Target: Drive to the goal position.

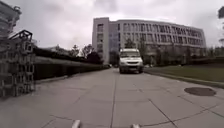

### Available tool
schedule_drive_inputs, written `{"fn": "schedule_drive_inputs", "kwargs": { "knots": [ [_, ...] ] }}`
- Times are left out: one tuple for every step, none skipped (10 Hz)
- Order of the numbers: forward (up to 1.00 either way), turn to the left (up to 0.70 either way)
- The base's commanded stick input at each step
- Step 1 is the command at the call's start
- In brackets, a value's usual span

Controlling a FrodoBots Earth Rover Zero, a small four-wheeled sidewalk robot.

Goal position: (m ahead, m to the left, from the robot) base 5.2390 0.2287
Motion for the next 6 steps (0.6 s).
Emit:
{"fn": "schedule_drive_inputs", "kwargs": {
  "knots": [
    [0.70, 0.12],
    [0.70, 0.20],
    [0.70, 0.09],
    [0.70, 0.00],
    [0.70, 0.00],
    [0.70, 0.00]
  ]
}}
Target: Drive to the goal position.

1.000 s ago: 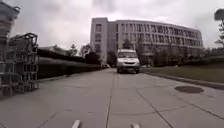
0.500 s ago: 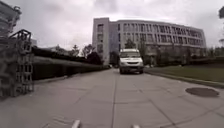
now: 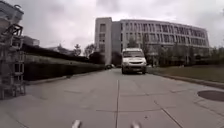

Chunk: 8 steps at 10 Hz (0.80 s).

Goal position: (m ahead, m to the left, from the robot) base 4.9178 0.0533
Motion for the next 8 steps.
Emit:
{"fn": "schedule_drive_inputs", "kwargs": {
  "knots": [
    [0.70, 0.00],
    [0.70, 0.00],
    [0.70, 0.00],
    [0.70, 0.00],
    [0.70, 0.00],
    [0.70, 0.00],
    [0.70, 0.10],
    [0.70, 0.31]
  ]
}}
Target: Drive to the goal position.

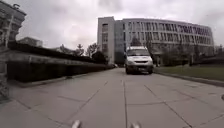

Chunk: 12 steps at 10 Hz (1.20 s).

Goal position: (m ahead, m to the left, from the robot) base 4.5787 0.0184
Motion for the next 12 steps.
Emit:
{"fn": "schedule_drive_inputs", "kwargs": {
  "knots": [
    [0.70, 0.19],
    [0.70, 0.06],
    [0.70, 0.00],
    [0.70, 0.00],
    [0.70, 0.00],
    [0.70, 0.00],
    [0.70, 0.00],
    [0.70, 0.14],
    [0.70, 0.30],
    [0.70, 0.23],
    [0.70, 0.00],
    [0.70, 0.00]
  ]
}}
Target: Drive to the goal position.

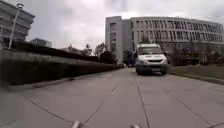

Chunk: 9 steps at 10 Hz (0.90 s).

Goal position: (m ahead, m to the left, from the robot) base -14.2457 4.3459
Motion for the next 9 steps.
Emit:
{"fn": "schedule_drive_inputs", "kwargs": {
  "knots": [
    [0.70, 0.00],
    [0.70, 0.00],
    [0.70, 0.00],
    [0.70, 0.00],
    [0.70, 0.00],
    [0.70, 0.00],
    [0.70, 0.00],
    [0.70, 0.00],
    [0.70, 0.00]
  ]
}}
